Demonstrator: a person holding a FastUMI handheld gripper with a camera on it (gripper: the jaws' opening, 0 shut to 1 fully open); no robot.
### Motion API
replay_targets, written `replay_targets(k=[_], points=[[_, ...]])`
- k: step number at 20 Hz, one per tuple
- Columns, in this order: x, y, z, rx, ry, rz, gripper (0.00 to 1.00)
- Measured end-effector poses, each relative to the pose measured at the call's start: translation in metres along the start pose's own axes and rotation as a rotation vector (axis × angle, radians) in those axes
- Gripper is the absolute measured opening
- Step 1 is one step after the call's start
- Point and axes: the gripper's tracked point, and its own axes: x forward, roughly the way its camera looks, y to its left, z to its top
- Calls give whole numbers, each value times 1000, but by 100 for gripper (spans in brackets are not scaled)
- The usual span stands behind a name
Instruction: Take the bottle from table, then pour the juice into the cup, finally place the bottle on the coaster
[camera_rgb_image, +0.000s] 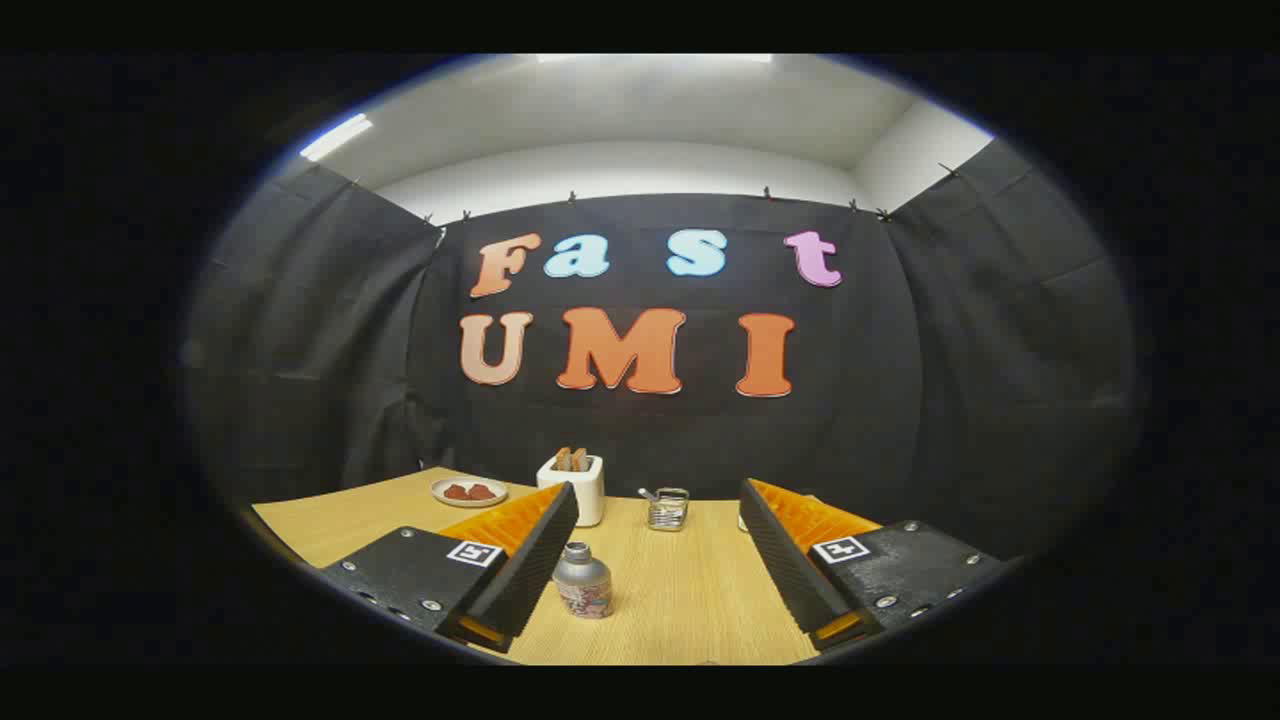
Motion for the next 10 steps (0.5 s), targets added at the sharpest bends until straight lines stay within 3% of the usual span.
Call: replay_targets(k=[10], points=[[0,3,1,12,1,6,97]])
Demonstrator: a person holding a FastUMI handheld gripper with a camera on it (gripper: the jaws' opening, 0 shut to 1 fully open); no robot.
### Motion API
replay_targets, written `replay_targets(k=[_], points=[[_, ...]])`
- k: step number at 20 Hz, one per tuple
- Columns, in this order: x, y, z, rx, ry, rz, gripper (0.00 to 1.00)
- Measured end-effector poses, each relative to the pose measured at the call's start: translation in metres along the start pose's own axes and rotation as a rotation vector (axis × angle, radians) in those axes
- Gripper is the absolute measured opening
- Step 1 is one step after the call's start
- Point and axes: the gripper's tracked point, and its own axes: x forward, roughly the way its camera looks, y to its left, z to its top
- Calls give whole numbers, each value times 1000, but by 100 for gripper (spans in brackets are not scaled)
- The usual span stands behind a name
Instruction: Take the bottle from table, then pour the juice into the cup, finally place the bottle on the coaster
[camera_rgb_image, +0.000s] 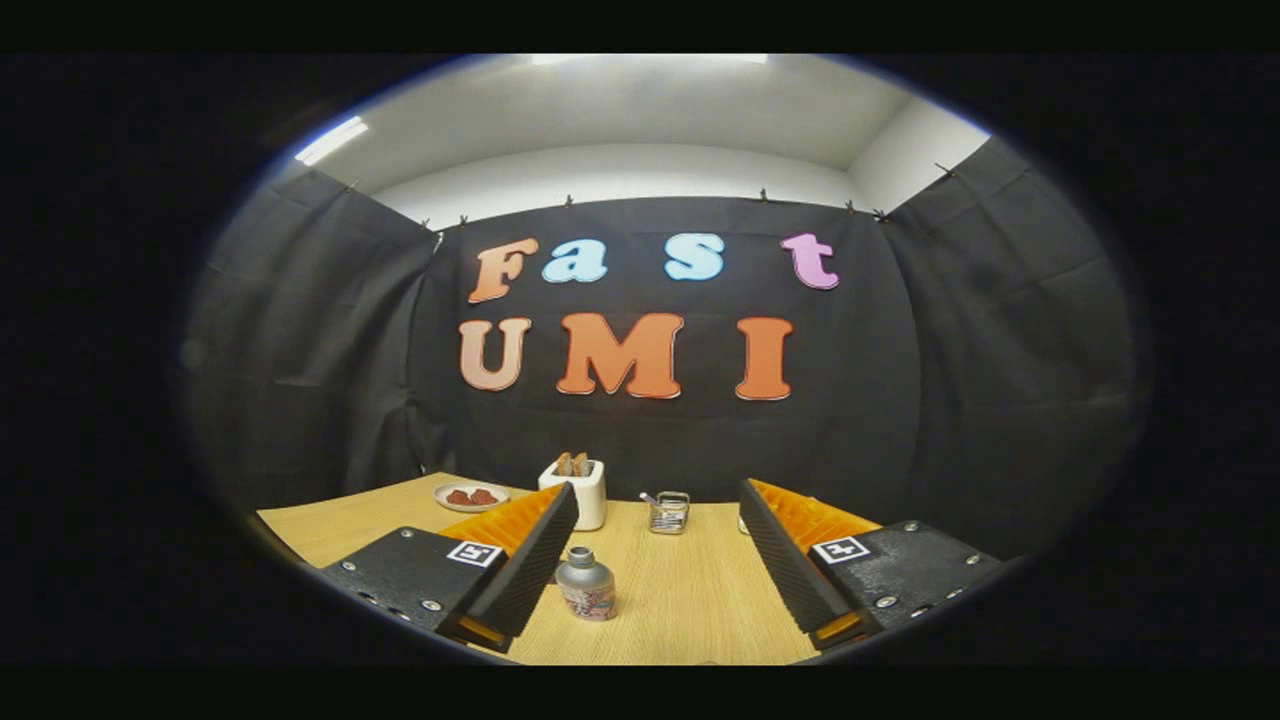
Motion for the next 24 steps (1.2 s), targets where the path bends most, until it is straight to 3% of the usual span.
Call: replay_targets(k=[14,24], points=[[5,13,-31,31,54,49,97],[22,40,-104,69,174,123,97]])
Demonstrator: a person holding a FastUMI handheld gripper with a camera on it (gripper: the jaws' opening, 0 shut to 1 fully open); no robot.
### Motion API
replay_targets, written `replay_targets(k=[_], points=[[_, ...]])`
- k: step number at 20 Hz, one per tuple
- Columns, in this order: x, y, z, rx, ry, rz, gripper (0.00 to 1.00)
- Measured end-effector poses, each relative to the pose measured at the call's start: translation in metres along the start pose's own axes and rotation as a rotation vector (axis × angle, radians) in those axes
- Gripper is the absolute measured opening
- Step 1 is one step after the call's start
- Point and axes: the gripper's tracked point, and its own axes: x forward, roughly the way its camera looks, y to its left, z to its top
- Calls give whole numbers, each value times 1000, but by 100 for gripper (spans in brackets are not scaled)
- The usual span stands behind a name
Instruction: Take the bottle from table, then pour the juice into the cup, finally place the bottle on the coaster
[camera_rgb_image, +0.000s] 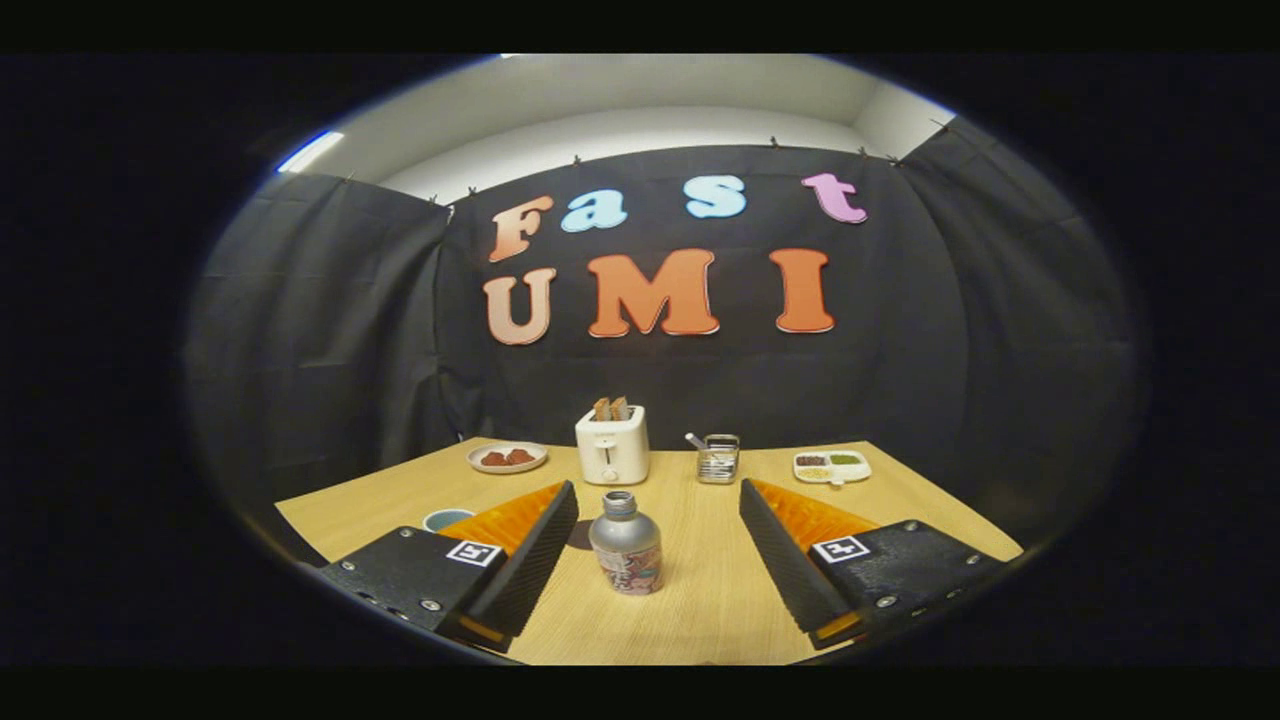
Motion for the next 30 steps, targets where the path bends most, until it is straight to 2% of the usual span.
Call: replay_targets(k=[14,22,29,30], points=[[44,26,-92,21,126,39,97],[78,26,-136,8,176,21,97],[90,24,-151,-38,186,-14,97],[92,23,-152,-50,185,-20,94]])
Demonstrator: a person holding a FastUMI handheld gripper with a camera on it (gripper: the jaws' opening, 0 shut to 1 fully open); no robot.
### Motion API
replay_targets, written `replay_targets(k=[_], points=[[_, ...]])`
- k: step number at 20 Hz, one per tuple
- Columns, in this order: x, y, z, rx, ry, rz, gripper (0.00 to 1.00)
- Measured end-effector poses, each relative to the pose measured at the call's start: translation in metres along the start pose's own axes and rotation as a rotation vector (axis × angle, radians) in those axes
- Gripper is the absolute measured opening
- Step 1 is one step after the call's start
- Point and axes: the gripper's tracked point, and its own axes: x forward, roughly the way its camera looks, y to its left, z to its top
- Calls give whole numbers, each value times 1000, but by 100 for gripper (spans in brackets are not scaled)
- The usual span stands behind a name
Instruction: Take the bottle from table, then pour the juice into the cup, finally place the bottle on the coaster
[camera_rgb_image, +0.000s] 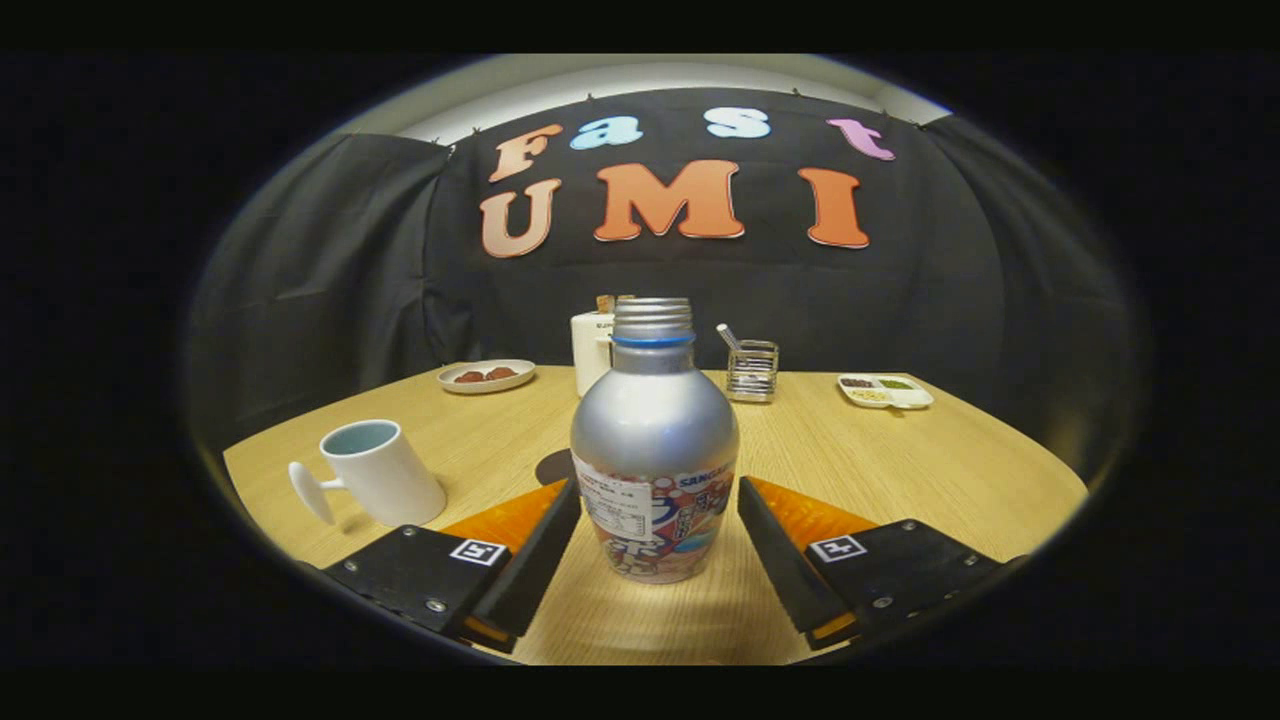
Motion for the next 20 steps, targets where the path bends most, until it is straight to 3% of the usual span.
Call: replay_targets(k=[2,4,7,20], points=[[-1,1,1,-7,-4,-2,83],[-1,2,3,-32,3,-4,79],[-4,1,14,-107,-9,-16,79],[-1,6,52,-672,-3,-140,78]])
